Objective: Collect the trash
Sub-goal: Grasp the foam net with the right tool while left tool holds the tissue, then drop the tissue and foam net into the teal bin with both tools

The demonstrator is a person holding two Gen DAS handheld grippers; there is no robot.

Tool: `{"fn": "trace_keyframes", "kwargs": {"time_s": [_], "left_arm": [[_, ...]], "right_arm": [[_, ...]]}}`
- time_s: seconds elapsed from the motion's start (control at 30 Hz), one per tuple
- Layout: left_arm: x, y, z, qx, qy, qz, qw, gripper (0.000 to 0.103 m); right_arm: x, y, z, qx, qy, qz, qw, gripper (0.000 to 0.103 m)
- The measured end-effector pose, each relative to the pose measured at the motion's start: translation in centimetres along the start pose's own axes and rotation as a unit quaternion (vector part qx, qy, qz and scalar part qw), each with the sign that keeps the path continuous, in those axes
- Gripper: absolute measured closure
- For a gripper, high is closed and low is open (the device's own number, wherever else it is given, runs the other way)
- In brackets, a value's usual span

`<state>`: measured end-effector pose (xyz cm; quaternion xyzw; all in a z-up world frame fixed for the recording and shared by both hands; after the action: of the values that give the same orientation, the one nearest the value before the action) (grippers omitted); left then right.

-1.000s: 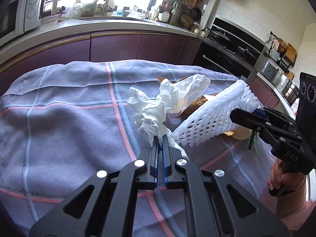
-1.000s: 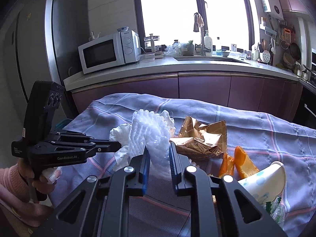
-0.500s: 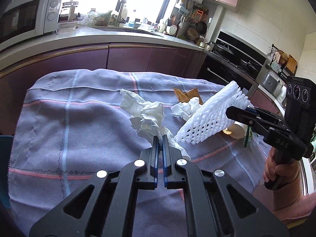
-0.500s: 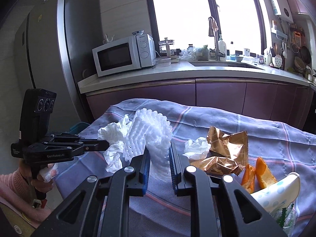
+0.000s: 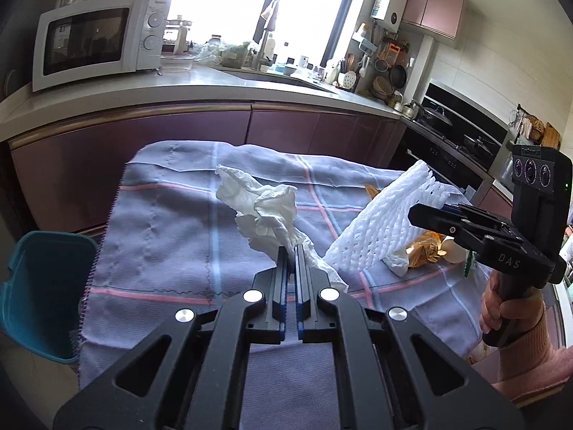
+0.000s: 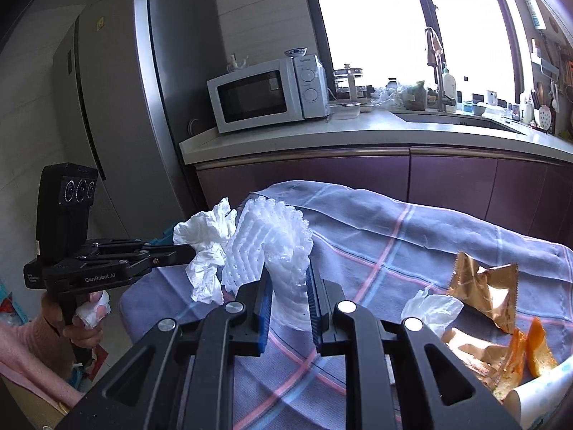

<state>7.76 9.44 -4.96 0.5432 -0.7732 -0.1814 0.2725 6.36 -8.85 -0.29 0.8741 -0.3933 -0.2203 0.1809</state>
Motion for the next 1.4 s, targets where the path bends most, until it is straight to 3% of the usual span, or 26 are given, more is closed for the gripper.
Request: {"fn": "trace_keyframes", "kwargs": {"time_s": [0.27, 0.53, 0.73, 1.07, 1.4], "left_arm": [[-6.4, 3.8, -0.9, 0.027, 0.041, -0.068, 0.9965, 0.099], [-14.7, 7.2, -0.8, 0.037, 0.084, -0.152, 0.9841, 0.099], [-20.1, 8.5, 0.0, 0.034, 0.113, -0.188, 0.975, 0.099], [-25.6, 6.0, 3.1, -0.018, 0.123, -0.236, 0.9637, 0.099], [-28.5, 1.9, 6.1, -0.067, 0.141, -0.241, 0.9579, 0.099]], "right_arm": [[-5.1, -5.2, -2.8, -0.019, 0.028, -0.07, 0.997, 0.086], [-10.8, -11.1, -5.6, -0.033, 0.052, -0.132, 0.989, 0.086], [-14.1, -15.6, -6.5, -0.057, 0.059, -0.157, 0.984, 0.086], [-16.1, -23.0, -5.8, -0.112, 0.031, -0.167, 0.979, 0.086], [-17.8, -28.4, -4.8, -0.154, 0.017, -0.16, 0.975, 0.086]]}}
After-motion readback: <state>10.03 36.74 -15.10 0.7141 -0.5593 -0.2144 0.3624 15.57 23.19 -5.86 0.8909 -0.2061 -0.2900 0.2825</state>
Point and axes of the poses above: each gripper's, at about its wrist camera, not at the fingertips, and y roughly against the way its jaws point, x to its right, z to its underside, the point moved 7 cm from there along -y, roughly the way its jaws point, and after that the axes turned 4 degrees about -z, right-handed, at the moved point
